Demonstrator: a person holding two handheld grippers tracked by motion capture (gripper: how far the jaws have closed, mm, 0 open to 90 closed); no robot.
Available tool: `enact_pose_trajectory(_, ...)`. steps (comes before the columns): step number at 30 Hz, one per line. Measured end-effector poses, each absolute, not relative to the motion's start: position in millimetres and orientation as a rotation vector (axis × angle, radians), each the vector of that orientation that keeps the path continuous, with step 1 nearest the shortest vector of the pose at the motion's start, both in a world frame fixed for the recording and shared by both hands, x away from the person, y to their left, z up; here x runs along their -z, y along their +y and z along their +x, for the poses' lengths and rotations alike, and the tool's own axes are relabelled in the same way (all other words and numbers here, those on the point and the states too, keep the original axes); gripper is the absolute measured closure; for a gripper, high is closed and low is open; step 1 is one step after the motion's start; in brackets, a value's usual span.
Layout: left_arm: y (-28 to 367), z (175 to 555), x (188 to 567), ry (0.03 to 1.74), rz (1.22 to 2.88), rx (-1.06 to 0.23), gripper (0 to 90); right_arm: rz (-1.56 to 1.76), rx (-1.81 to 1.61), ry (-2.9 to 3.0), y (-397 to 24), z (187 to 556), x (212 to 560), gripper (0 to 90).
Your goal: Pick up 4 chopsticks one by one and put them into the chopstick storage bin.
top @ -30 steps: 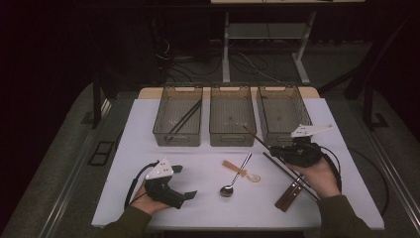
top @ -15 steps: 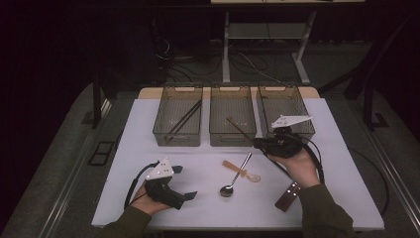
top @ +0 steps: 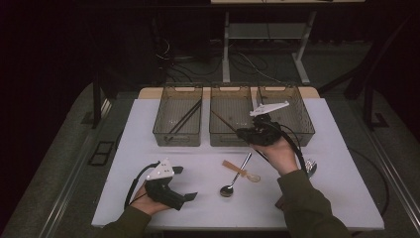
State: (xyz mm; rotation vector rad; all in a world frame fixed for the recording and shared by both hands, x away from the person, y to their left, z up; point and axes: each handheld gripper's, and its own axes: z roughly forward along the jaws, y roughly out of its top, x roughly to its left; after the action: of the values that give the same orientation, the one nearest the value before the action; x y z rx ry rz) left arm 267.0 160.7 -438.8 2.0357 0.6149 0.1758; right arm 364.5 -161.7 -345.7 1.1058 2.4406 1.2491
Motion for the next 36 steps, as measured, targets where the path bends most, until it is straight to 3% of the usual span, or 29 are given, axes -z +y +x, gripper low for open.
enact_pose_trajectory(36, 157.7, 265.5, 438.9, 0.595, 2.048, -0.169, 0.0, 1.125, -1.163, 2.460, -64.6, 435.0, 326.7, 84.2)
